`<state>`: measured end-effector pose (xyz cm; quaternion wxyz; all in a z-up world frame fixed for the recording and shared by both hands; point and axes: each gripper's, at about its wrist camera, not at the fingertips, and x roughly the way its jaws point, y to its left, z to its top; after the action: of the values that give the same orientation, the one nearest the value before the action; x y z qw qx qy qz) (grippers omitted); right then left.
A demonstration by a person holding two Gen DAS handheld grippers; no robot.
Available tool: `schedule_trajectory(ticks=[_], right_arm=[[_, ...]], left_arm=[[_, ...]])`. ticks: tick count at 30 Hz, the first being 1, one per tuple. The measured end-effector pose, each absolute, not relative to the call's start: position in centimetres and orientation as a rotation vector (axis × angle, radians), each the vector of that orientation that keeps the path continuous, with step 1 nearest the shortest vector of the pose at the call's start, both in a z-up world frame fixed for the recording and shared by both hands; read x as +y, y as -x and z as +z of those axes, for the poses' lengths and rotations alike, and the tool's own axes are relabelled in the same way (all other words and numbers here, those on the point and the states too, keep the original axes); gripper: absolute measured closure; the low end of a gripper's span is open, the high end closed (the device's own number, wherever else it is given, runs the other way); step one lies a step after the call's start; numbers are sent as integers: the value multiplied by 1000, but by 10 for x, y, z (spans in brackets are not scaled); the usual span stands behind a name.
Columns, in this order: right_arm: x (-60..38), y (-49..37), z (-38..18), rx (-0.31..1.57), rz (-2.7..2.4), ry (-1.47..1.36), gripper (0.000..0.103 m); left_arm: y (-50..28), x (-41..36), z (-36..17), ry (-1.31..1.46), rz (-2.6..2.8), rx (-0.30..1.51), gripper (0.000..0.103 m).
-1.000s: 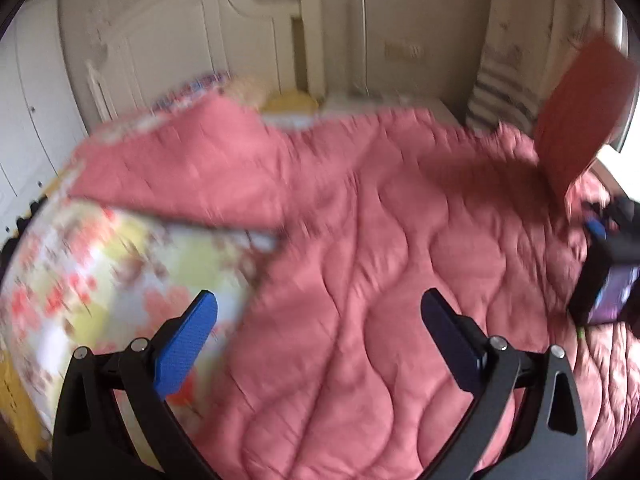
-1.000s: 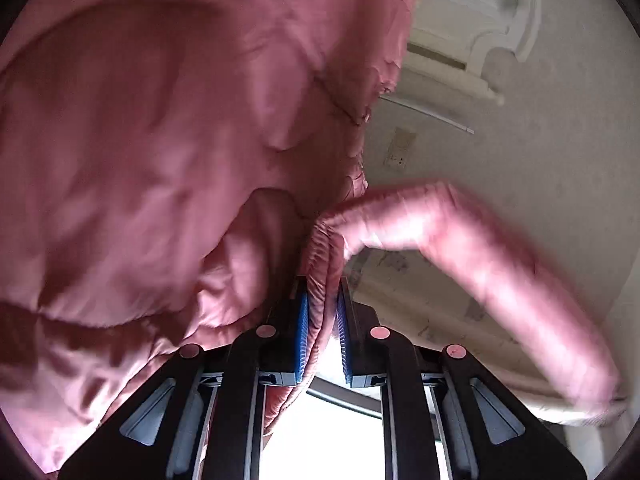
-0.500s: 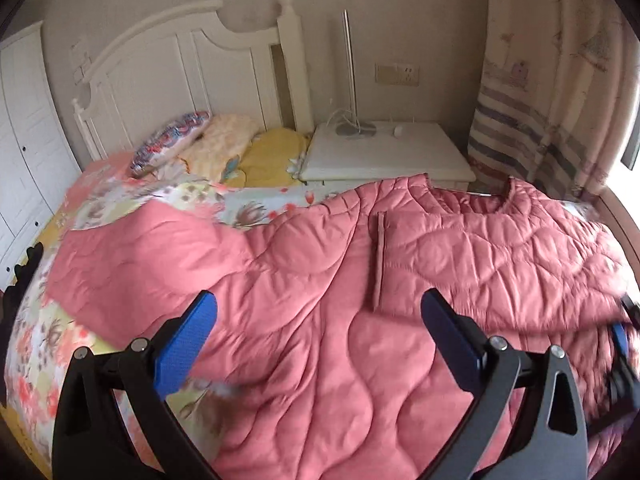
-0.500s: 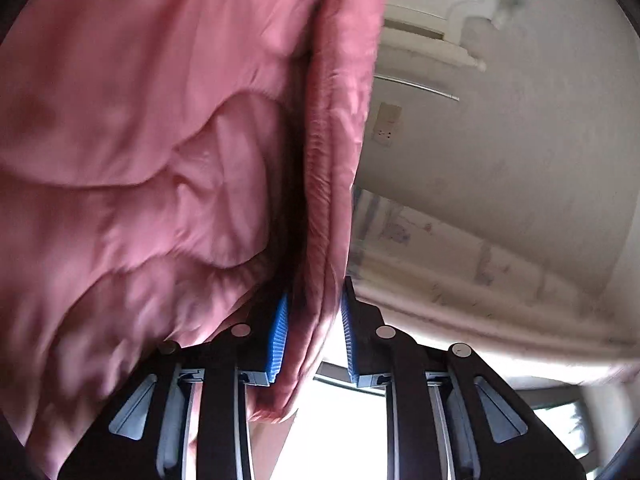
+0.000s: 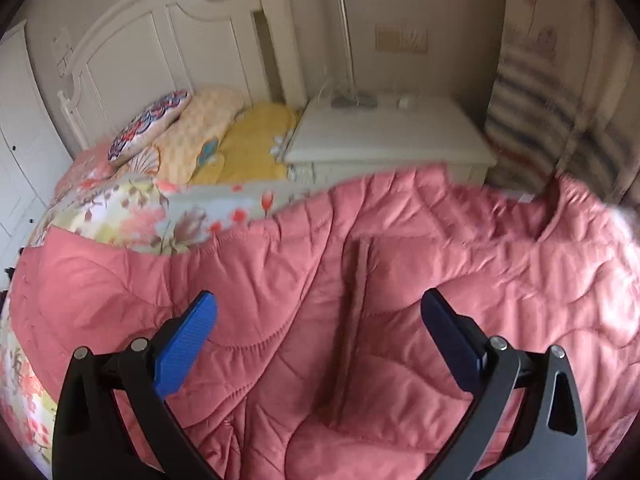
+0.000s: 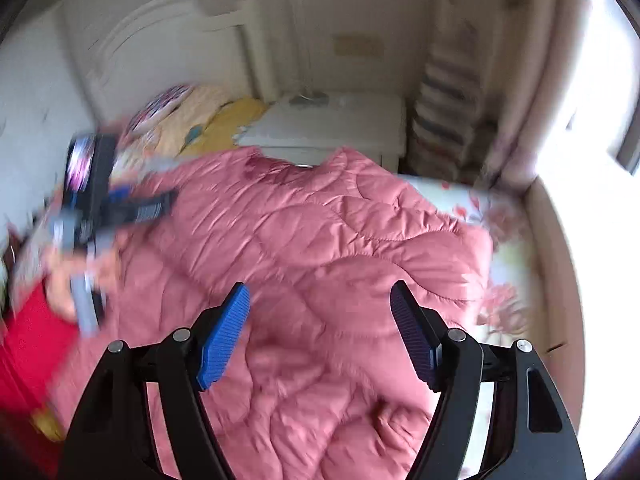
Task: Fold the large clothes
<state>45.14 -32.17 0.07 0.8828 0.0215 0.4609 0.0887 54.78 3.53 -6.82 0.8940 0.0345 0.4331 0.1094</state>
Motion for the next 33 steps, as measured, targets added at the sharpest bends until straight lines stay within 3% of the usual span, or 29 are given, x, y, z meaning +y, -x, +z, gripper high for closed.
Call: schedule_trajectory(ticks=[4, 8, 18, 24, 30, 33], right_arm=[[-335, -488, -32, 1096, 291, -280, 33], [-317, -501, -64, 1202, 303, -217, 32], [-246, -451, -78, 1186, 487, 287, 23], [-300, -439, -73, 1203, 476, 182, 23], [-328, -432, -24, 1052, 427, 12, 21], [-325, -447, -32, 1063, 408, 0, 17]], left_arm=[[-544, 35, -88, -118, 235, 935, 2], [-528, 36, -90, -159, 224, 941, 2], [-525, 31, -39, -102, 202, 809, 2], [-550, 18, -77, -131, 184, 941, 2], [-547, 14, -89, -152, 201, 925, 2], [-542, 10, -89, -151, 208, 914, 2]])
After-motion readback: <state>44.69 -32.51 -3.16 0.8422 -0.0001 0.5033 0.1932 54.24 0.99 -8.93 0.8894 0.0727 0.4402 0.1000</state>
